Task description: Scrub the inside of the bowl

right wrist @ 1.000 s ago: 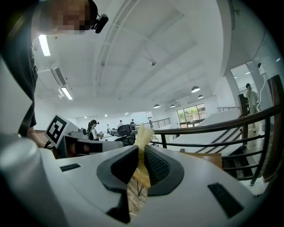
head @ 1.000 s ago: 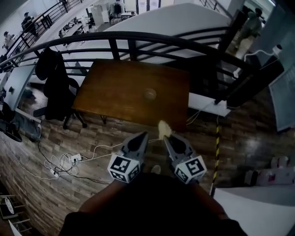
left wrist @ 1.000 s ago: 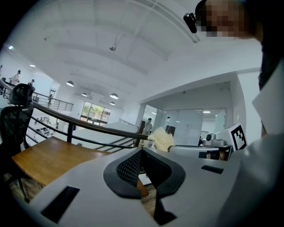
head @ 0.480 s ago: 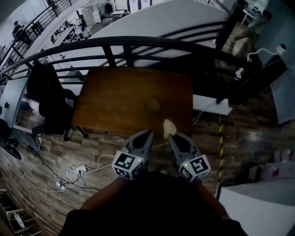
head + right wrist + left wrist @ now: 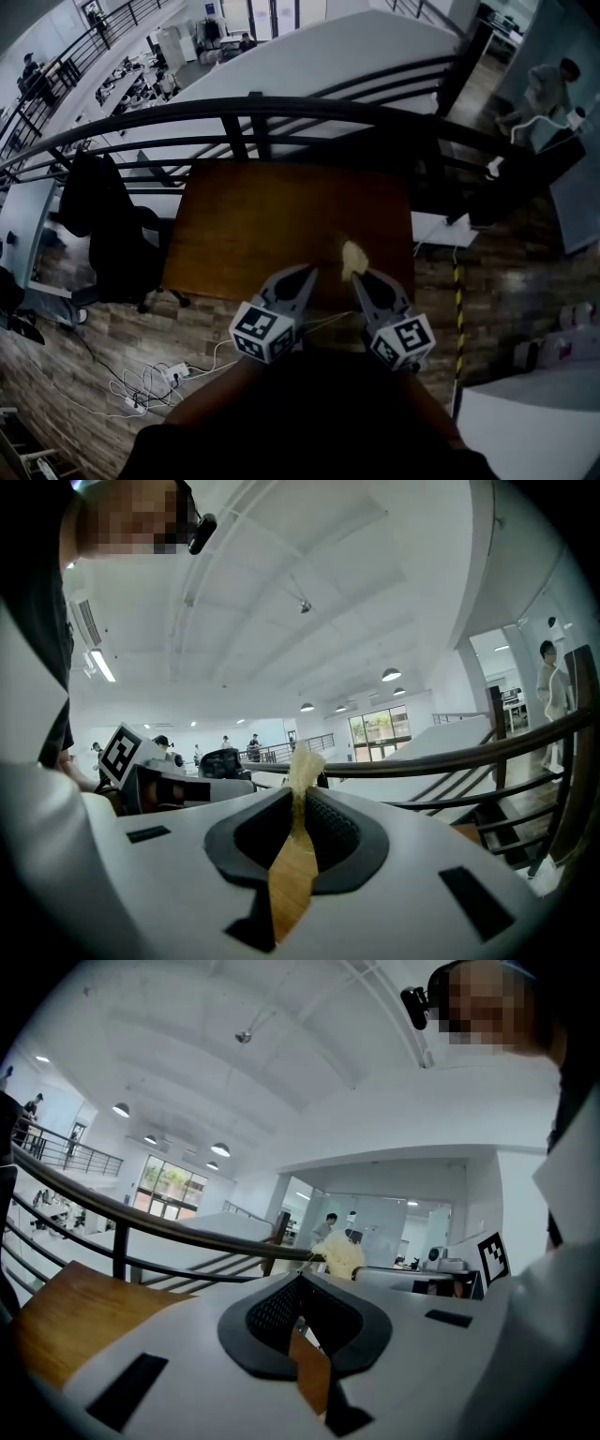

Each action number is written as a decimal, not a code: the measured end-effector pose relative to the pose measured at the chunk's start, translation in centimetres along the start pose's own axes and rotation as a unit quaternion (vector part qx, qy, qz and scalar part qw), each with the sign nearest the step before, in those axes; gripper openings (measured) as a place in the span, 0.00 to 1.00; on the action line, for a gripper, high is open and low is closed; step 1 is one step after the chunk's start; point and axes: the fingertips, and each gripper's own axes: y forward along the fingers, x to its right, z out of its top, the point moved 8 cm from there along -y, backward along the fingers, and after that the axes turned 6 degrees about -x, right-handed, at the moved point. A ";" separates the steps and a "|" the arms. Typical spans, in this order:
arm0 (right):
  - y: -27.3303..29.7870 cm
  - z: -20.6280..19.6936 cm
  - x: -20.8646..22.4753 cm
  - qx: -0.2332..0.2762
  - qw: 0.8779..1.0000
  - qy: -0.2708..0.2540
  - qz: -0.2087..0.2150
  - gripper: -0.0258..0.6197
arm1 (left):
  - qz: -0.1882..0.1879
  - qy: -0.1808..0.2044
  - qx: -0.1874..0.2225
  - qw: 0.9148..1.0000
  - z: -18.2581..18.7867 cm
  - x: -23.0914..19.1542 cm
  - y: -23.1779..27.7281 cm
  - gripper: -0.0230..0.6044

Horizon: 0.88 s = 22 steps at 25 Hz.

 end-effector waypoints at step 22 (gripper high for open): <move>9.1 -0.1 6.5 -0.069 0.997 0.001 0.017 0.11 | -0.009 -0.027 -0.061 0.998 -0.5 -9.0 5.5 0.06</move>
